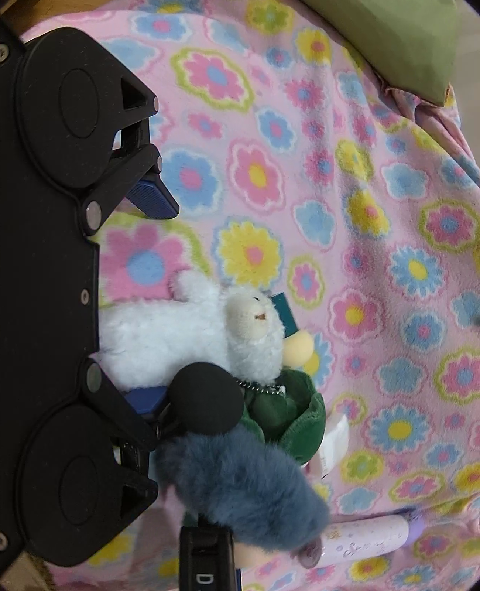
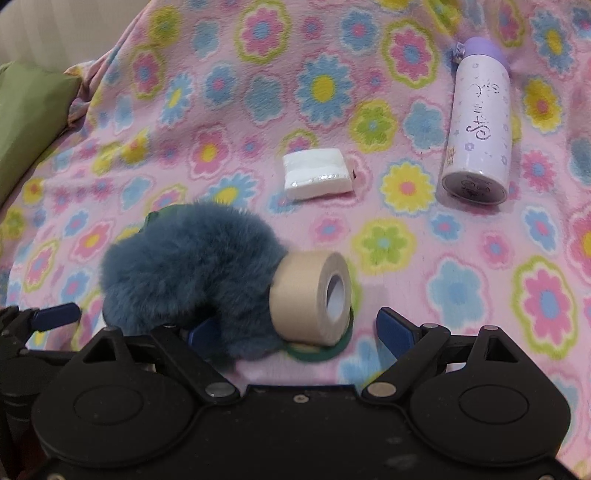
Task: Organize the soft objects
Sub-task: 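Position the left tool at the white teddy bear while the right tool reaches the grey plush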
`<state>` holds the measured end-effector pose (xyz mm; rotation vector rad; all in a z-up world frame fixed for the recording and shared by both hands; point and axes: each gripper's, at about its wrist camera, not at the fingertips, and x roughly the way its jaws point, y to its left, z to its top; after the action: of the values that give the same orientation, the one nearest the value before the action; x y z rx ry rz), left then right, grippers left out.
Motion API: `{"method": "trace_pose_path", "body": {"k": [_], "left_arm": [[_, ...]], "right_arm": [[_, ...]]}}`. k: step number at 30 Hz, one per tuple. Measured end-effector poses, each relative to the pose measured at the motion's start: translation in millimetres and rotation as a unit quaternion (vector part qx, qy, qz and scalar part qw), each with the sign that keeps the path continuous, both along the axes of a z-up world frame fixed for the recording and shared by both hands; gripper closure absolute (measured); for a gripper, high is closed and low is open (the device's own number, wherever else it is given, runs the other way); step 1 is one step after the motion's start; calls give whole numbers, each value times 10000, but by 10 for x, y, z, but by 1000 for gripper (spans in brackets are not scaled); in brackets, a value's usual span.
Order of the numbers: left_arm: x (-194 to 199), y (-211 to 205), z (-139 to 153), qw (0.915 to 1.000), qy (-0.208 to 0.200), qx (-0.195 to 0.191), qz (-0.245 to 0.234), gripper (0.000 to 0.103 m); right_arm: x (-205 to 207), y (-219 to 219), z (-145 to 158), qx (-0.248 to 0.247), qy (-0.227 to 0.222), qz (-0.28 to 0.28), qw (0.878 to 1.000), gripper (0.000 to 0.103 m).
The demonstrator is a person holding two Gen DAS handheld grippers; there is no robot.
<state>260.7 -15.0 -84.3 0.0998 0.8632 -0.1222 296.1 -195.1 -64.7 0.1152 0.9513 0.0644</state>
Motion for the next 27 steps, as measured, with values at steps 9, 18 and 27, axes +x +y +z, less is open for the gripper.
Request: {"method": "trace_pose_path", "body": {"k": [9,18,27], "left_arm": [[239,48,39,9994,-283,77,158,13],[383,149,-98,9991,-332,121,238,6],[360,167,-214,9965,-824,82,86,2]], "right_arm": [[277,-159,9,-66,-255,-397,9989,14],[297,-379,-13,28,-368,-776,9963,14],[291,-444,57,136,-643,-1013,9927,13]]}}
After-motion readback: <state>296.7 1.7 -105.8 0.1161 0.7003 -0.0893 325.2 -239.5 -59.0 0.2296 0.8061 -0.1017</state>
